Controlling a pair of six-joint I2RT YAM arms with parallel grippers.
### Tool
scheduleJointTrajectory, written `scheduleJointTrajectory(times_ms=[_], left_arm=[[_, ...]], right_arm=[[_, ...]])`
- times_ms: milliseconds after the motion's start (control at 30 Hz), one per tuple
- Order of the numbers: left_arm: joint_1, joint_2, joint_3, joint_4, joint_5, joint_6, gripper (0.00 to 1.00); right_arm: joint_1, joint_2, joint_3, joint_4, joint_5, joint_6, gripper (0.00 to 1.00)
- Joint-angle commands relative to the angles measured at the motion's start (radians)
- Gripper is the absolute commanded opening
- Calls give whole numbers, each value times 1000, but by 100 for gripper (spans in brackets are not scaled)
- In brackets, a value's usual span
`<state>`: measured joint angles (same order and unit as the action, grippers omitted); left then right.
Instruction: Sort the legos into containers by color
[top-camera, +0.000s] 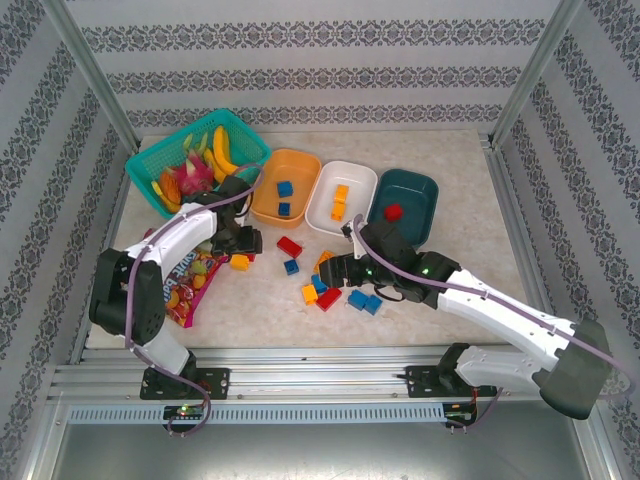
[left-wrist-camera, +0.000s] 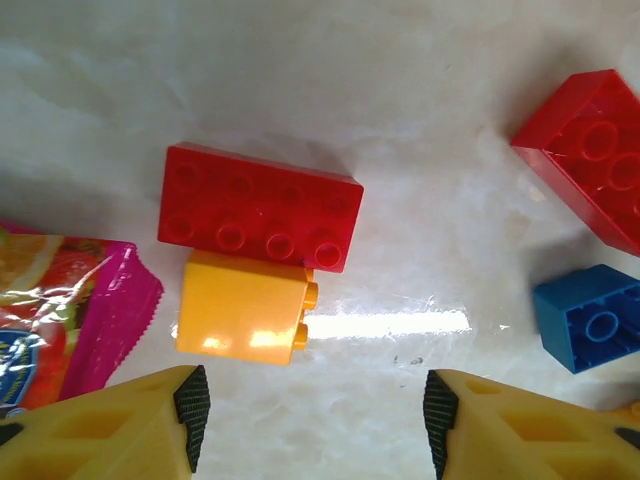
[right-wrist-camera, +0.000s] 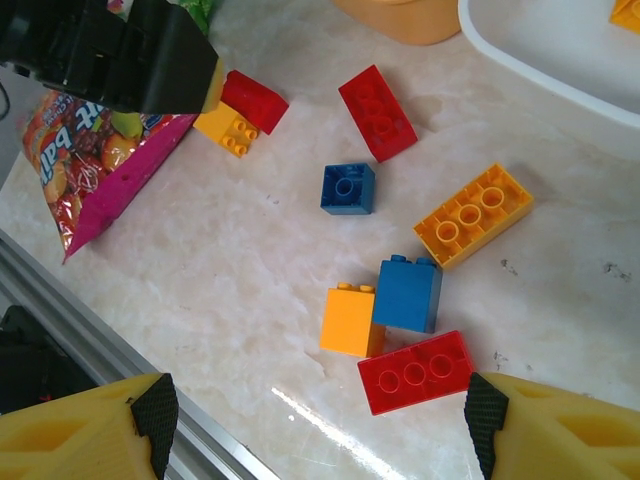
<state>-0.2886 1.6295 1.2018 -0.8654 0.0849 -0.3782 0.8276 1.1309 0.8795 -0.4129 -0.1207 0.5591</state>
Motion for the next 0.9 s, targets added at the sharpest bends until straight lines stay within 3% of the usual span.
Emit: scheduleJointTrajectory(times_ms=[0,500,867], left_arm=[[0,34,22,-68,-64,0,72],[1,194,26,24,-59,60,66],[-14,175,10,36,-39,52,40]], right_arm=[[8,9,2,26,-2,24,78],[7,-41,-13,0,17,42,79],[6,-46,-15,0,28,48,78]])
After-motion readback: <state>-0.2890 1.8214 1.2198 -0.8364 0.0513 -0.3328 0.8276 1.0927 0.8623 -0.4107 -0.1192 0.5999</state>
